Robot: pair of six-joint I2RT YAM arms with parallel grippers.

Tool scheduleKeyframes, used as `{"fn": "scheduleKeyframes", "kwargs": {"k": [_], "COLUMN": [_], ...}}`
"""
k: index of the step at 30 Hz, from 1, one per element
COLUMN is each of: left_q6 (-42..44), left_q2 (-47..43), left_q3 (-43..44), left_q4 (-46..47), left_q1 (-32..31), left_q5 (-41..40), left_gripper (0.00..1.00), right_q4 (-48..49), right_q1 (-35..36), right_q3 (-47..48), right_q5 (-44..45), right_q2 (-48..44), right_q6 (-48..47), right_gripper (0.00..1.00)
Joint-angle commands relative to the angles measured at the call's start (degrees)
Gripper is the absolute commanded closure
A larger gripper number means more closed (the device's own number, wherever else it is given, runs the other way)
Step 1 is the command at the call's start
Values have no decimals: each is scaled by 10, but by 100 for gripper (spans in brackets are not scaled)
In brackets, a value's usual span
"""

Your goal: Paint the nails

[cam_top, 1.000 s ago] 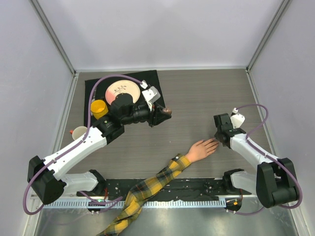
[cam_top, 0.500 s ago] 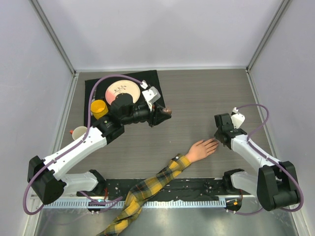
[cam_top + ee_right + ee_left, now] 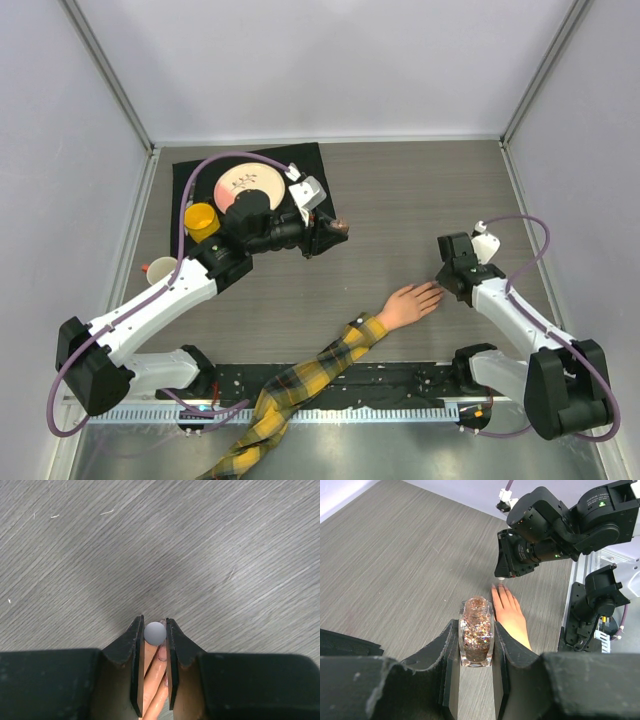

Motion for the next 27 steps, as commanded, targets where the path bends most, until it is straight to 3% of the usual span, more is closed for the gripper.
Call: {"fn": "scheduleKeyframes", "kwargs": {"k": [1,9,27], "left_q6": [5,5,7], "left_q2": [-13,-16,-16], "left_q3": [-1,-1,-1], "left_q4": [29,26,22], "left_q1": [-2,-3,-3], "left_q5": [11,11,13], "left_gripper": [100,100,100], "right_q4": [-17,-7,11], "right_q1": [-2,-2,-3], "right_q3": [7,3,6], "right_q5": [-1,-21,22], "right_q2": [-26,-23,6], "right_q6": [14,12,2], "right_gripper": [99,99,99]}}
